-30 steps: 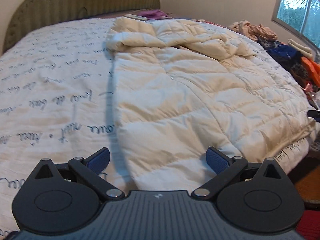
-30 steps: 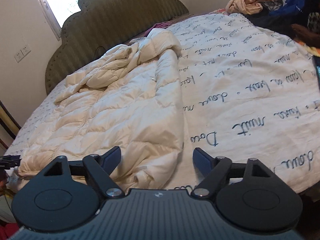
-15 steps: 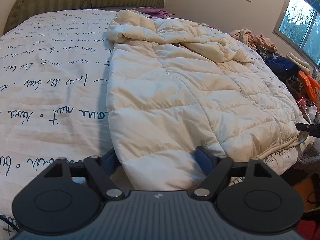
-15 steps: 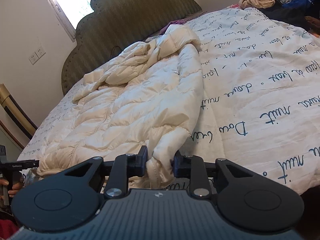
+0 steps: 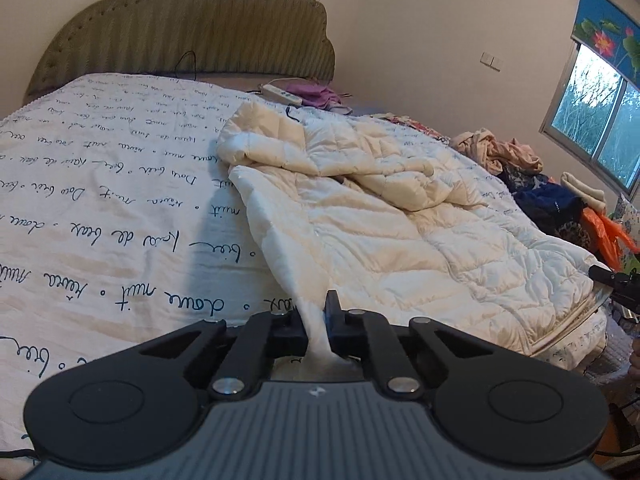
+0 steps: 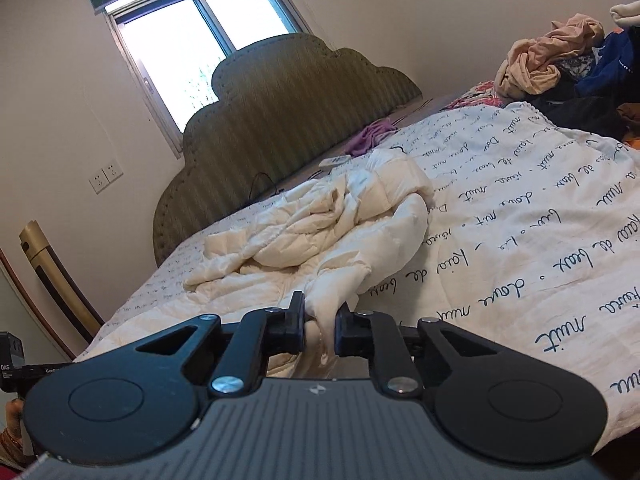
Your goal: Fold small clothes
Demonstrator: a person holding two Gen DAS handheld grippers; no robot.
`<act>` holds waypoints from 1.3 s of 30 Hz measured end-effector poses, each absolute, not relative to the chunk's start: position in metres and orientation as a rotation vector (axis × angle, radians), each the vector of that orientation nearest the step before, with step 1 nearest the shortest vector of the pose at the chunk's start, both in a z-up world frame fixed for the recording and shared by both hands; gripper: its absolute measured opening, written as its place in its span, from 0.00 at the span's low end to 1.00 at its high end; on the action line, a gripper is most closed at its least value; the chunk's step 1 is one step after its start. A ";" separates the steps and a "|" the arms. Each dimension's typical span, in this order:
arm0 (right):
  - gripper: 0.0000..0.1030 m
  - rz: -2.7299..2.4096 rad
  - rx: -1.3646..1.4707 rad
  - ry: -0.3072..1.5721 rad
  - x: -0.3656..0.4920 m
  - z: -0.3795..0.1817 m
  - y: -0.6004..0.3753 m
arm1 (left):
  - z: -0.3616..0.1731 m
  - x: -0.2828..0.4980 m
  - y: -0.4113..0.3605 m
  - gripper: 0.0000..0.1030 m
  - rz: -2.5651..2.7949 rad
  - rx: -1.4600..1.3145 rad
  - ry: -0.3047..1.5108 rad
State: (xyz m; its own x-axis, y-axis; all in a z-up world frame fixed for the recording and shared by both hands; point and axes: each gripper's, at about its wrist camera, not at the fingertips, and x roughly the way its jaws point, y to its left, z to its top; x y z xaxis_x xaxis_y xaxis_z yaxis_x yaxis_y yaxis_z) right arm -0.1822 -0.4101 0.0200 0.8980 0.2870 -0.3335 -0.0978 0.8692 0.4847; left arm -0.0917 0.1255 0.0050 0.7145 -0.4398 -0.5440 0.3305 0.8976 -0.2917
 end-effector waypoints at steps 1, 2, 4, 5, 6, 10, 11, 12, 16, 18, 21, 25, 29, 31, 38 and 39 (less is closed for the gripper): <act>0.15 0.210 0.485 0.402 -0.187 0.022 -0.412 | 0.008 -0.096 0.128 0.05 -0.432 -0.181 0.639; 0.14 0.212 0.491 0.394 -0.191 0.024 -0.415 | 0.009 -0.099 0.131 0.05 -0.434 -0.182 0.635; 0.13 0.210 0.503 0.379 -0.200 0.028 -0.421 | 0.011 -0.105 0.135 0.05 -0.436 -0.188 0.630; 0.13 0.209 0.508 0.373 -0.204 0.029 -0.423 | 0.011 -0.107 0.136 0.04 -0.440 -0.197 0.627; 0.13 0.211 0.512 0.369 -0.207 0.030 -0.425 | 0.012 -0.110 0.138 0.04 -0.452 -0.210 0.625; 0.12 0.242 0.529 0.360 -0.217 0.035 -0.425 | 0.022 -0.123 0.144 0.04 -0.469 -0.228 0.598; 0.12 0.253 0.531 0.355 -0.220 0.037 -0.424 | 0.025 -0.127 0.146 0.04 -0.474 -0.231 0.587; 0.12 0.266 0.529 0.348 -0.223 0.040 -0.423 | 0.030 -0.132 0.148 0.04 -0.480 -0.231 0.567; 0.12 0.291 0.508 0.301 -0.226 0.056 -0.419 | 0.052 -0.132 0.150 0.04 -0.484 -0.230 0.493; 0.12 0.297 0.493 0.272 -0.220 0.065 -0.418 | 0.063 -0.122 0.147 0.04 -0.479 -0.235 0.461; 0.12 0.283 0.476 0.216 -0.199 0.077 -0.420 | 0.078 -0.096 0.143 0.04 -0.469 -0.289 0.427; 0.12 0.275 0.467 0.167 -0.159 0.092 -0.424 | 0.093 -0.058 0.136 0.04 -0.438 -0.338 0.392; 0.12 0.271 0.450 0.134 -0.118 0.104 -0.422 | 0.102 -0.020 0.131 0.04 -0.394 -0.360 0.382; 0.12 0.258 0.444 0.130 -0.097 0.108 -0.424 | 0.105 -0.003 0.128 0.04 -0.372 -0.360 0.378; 0.12 0.179 0.449 0.147 -0.018 0.110 -0.434 | 0.100 0.073 0.121 0.04 -0.293 -0.428 0.406; 0.12 0.164 0.447 0.154 -0.005 0.108 -0.434 | 0.098 0.085 0.119 0.04 -0.284 -0.437 0.411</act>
